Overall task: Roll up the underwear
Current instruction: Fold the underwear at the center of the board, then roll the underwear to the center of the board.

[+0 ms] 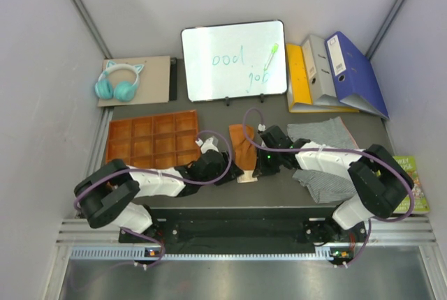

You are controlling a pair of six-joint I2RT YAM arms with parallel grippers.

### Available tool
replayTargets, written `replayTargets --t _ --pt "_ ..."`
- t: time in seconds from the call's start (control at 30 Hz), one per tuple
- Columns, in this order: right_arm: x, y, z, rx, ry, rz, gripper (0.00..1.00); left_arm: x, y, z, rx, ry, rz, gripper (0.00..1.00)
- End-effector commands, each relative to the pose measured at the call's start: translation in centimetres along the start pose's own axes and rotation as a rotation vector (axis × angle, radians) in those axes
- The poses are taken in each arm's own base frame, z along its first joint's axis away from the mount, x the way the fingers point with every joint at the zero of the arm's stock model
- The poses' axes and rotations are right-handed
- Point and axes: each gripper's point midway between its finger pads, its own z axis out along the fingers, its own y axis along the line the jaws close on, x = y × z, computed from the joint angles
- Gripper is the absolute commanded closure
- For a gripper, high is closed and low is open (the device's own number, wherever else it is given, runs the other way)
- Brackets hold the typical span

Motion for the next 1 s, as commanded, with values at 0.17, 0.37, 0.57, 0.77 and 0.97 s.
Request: replayTargets --t 0.17,0.37,0.57,0.77,0.97 --pt "0.2 -0.4 0.3 0.015 0.007 0.013 1.0 1.2 0.8 0.9 -0.029 0.032 -0.019 0.49" --pt "0.2 -0.1 0.3 0.0 0.006 0.011 1.0 1.6 0.8 1.4 -0.017 0.045 -0.016 0.72" --pt "0.1 0.8 -0.6 -0.011 0.011 -0.029 0.98 1.8 0.6 1.3 -0.024 0.073 0.019 1.0" --pt "-1.4 2.5 -4.2 -0.006 -0.063 -0.202 0.4 2.7 0.9 -0.4 -0.042 0.184 0.052 1.0" --pt "-0.6 5.8 -5.9 -0.04 -0.187 -0.461 0.27 4.4 1.4 -2.1 -0.045 0.346 0.066 1.0"
